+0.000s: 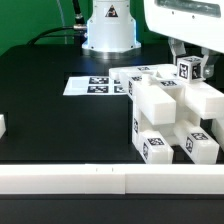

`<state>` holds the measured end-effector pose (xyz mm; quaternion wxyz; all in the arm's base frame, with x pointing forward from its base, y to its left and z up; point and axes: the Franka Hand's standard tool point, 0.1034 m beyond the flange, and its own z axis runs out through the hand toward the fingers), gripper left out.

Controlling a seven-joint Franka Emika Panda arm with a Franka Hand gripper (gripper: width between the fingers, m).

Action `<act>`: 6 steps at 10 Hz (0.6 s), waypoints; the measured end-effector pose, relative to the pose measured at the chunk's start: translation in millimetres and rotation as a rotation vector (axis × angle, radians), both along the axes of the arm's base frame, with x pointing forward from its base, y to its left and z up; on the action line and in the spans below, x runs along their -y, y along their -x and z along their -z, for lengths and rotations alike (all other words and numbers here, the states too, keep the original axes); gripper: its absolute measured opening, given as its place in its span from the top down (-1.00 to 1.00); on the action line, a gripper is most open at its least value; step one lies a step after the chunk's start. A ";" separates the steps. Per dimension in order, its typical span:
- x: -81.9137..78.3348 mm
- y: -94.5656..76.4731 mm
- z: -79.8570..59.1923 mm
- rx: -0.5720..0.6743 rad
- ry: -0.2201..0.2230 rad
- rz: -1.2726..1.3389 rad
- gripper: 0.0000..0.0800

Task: Assemble chair

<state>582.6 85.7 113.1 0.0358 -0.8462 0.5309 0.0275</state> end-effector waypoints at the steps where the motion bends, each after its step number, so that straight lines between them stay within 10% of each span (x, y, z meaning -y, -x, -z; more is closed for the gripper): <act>1: -0.1 0.8 -0.3 -0.006 -0.001 -0.022 -0.58; 6: 0.6 1.1 -0.7 0.023 -0.007 -0.419 -0.62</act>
Offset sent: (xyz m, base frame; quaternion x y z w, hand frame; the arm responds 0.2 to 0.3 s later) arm 0.0000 0.0000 0.0000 0.0000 0.0000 -0.1938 0.9810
